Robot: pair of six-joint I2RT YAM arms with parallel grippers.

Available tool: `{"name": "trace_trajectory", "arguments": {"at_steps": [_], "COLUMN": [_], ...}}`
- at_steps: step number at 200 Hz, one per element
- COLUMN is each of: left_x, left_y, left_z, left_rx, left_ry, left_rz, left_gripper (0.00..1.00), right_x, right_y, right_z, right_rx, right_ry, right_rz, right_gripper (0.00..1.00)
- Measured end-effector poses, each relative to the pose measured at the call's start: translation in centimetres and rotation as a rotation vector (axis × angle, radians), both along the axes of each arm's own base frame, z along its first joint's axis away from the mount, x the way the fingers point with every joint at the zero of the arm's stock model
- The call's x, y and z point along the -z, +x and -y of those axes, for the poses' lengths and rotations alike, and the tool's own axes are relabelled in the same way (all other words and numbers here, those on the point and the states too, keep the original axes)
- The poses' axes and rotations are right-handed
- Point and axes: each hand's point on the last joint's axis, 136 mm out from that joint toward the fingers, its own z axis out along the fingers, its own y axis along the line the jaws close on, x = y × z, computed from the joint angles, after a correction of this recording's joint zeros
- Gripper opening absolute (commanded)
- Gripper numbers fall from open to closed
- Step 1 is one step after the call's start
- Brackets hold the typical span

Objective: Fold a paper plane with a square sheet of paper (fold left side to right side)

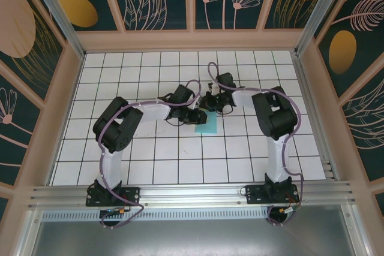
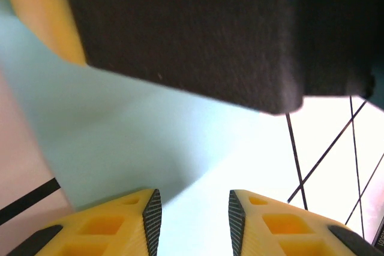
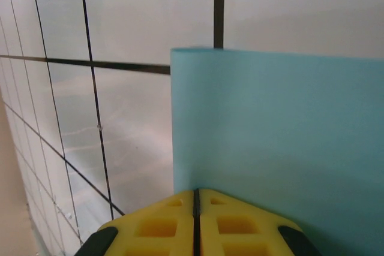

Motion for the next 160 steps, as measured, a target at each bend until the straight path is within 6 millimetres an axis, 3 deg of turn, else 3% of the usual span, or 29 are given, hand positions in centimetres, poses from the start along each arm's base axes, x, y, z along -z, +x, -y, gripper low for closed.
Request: {"name": "trace_trajectory", "arguments": {"at_steps": [47, 121, 160], "left_x": [0.1, 0.0, 0.0], "left_y": [-0.1, -0.1, -0.1], "left_z": [0.0, 0.0, 0.0], "left_rx": [0.0, 0.0, 0.0], "left_ry": [-0.001, -0.009, -0.01], "left_rz": [0.003, 0.014, 0.019], "left_gripper": [0.38, 0.38, 0.38], "right_x": [0.0, -1.0, -0.5], "right_y": [0.9, 5.7, 6.5], "right_z": [0.2, 1.3, 1.9], "right_rx": [0.004, 0.05, 0.054], "right_ry": [-0.018, -0.039, -0.061], "right_rz": [0.027, 0.11, 0.104], "right_gripper": [0.11, 0.12, 0.14]}}
